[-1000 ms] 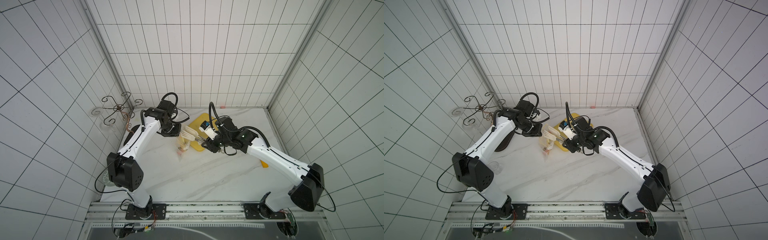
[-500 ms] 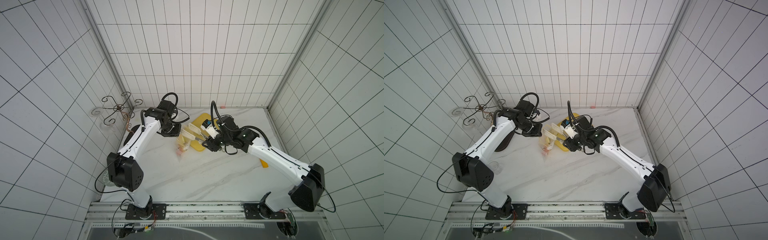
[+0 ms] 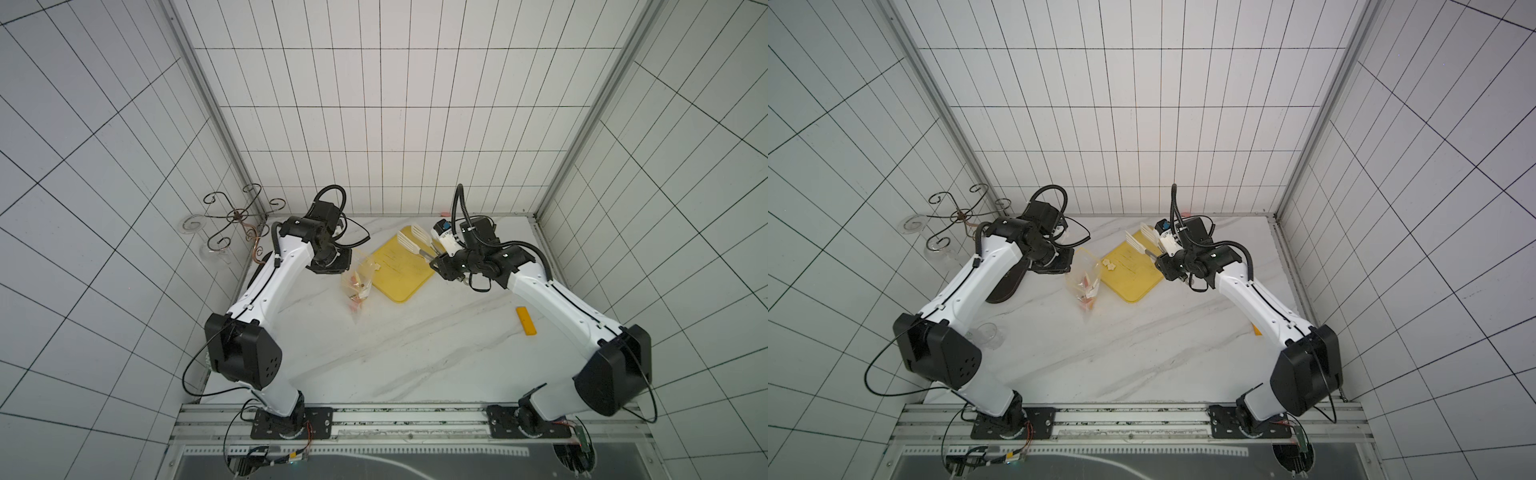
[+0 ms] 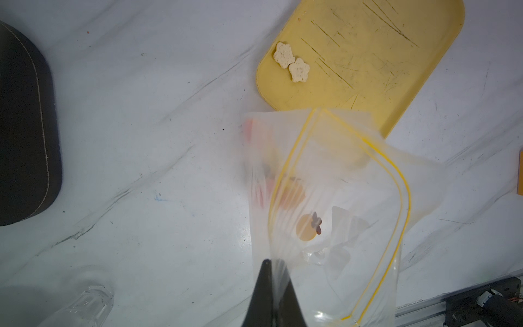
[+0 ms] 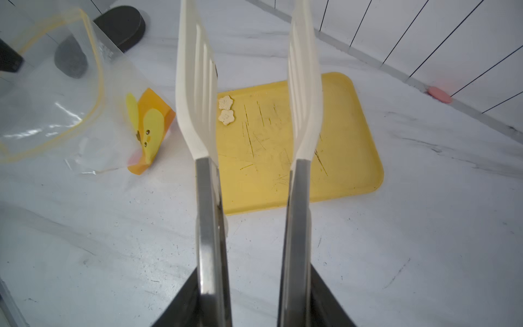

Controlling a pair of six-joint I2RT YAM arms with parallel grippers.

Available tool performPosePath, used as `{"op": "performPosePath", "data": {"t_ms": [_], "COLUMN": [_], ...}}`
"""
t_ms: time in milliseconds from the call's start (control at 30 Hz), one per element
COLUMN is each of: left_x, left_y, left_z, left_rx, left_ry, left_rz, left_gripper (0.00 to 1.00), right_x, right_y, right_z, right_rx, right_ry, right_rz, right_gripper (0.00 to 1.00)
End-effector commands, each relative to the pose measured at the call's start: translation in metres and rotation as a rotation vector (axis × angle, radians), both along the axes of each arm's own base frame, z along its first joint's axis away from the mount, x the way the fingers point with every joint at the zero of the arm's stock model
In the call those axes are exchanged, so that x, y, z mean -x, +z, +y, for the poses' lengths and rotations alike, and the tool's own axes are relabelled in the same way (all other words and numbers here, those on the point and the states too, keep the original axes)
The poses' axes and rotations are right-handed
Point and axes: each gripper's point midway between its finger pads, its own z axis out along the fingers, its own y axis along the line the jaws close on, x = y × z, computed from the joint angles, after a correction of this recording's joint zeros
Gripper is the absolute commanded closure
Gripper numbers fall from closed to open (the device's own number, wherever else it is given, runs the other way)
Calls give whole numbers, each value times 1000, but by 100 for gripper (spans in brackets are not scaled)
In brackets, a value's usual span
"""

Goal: Put the cookies into a resealable bag to prevent moisture
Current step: Pick up the cookie from the tray.

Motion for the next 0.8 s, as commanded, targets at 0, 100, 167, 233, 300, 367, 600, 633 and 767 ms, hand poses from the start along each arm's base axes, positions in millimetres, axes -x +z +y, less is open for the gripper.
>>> {"op": "performPosePath", "data": {"t_ms": [0, 100, 167, 233, 300, 367, 600, 633, 767], "left_x": [4, 5, 6, 7, 9, 10, 9, 8, 7], "left_y": [11, 11, 11, 10, 9, 8, 7, 6, 5], "left_z": [5, 7, 10, 14, 15, 14, 9, 9, 7], "left_rx": [-11, -19, -28, -43, -44, -39, -17, -18, -5], "left_ry": [3, 5, 13, 24, 27, 23, 7, 6, 2], "left_rz": [-33, -36, -36, -36, -37, -33, -28, -27, -23], "left_gripper": [100, 100, 100, 100, 100, 100, 100, 100, 100], "right_x": [-4, -9, -13, -17, -22, -28, -40, -41, -49], "right_y": [-34, -56, -68, -81, -92, -101, -119, -121, -117], "right_z": [18, 39, 52, 61, 67, 72, 82, 83, 89], "right_rx": [58, 94, 107, 135, 158, 173, 211, 213, 201], "right_ry": [61, 101, 125, 141, 148, 150, 158, 158, 152], "right_rz": [-10, 4, 11, 17, 24, 27, 33, 33, 22], "right_gripper": [52, 52, 52, 52, 52, 53, 55, 55, 56]}}
